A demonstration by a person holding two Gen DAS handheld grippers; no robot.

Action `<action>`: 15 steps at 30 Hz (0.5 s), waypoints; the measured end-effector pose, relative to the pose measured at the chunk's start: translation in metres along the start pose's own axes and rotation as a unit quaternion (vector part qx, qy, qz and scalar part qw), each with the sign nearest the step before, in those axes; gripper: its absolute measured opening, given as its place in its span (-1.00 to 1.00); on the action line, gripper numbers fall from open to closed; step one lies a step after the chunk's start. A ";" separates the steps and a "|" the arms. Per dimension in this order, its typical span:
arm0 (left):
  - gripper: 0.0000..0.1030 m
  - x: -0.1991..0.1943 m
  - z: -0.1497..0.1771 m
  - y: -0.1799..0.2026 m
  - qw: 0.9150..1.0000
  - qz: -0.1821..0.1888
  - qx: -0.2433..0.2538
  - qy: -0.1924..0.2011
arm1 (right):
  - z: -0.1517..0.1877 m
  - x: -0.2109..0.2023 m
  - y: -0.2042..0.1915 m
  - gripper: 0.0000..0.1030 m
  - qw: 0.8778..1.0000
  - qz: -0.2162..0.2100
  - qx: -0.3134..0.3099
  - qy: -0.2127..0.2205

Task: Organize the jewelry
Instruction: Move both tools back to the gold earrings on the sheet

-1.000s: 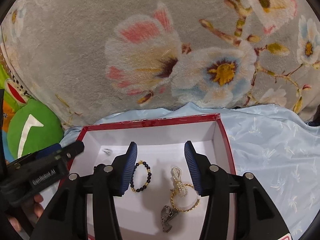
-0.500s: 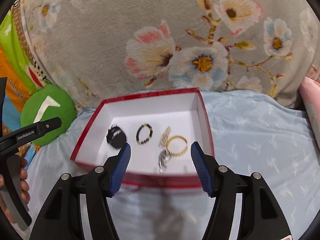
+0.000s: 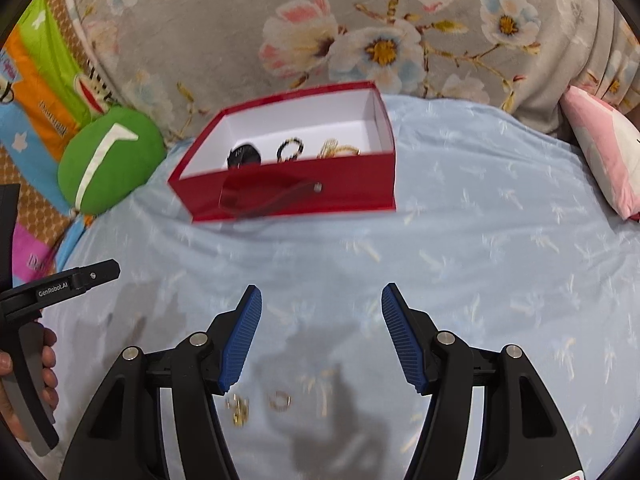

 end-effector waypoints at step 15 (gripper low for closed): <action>0.58 -0.002 0.088 -0.021 0.998 -0.008 0.001 -0.060 | 0.099 0.008 -0.037 -0.02 0.995 -0.039 -0.019 -0.087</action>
Point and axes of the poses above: each gripper's, at about its wrist camera, not at the fingertips, and x roughly the way its jaws point, y to its right, z to its underside, the point moved 9 cm from there along x, roughly the way its jaws point, and after that the axes turned 2 degrees about -x, right-handed, at the moved point
